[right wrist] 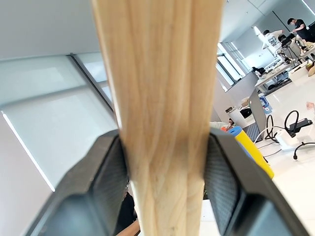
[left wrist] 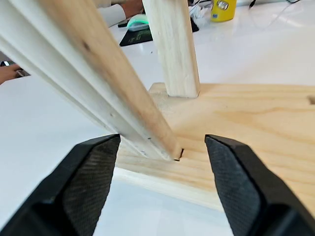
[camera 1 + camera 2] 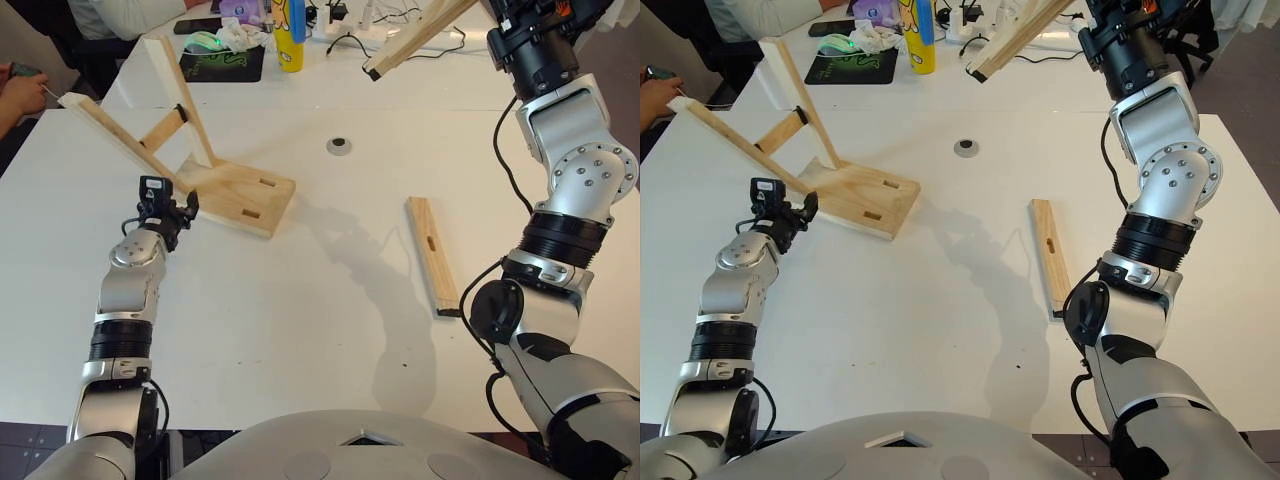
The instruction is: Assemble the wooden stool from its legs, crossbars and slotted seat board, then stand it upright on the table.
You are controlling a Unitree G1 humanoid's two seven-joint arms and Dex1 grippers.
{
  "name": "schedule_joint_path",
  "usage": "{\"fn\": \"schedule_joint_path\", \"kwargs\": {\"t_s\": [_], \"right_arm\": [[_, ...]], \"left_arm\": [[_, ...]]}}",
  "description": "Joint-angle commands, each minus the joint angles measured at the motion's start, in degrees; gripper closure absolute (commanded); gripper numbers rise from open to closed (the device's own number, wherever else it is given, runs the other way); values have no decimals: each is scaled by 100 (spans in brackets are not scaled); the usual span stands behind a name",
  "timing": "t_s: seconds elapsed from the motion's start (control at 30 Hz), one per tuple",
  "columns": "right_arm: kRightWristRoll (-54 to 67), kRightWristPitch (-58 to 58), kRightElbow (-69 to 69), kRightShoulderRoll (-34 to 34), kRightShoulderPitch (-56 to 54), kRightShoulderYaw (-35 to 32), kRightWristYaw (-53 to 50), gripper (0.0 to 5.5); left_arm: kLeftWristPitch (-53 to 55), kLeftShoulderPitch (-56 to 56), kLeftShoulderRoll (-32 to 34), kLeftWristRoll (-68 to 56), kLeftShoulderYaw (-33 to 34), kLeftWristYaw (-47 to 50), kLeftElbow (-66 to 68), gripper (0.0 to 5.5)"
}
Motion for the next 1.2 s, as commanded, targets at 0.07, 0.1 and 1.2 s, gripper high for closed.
{"fn": "schedule_joint_path", "kwargs": {"t_s": [0.07,0.1,1.2], "right_arm": [[-6,-44,-57,14,-29,-6,-12,339],[-7,-45,-56,17,-25,-7,-16,339],[58,-40,-262,140,77,-30,-191,339]], "left_arm": [[873,327,-466,-172,-384,-113,-1106,230],[959,407,-513,-154,-394,-90,-1151,230],[837,-678,-363,1504,-1650,-1232,529,230]]}}
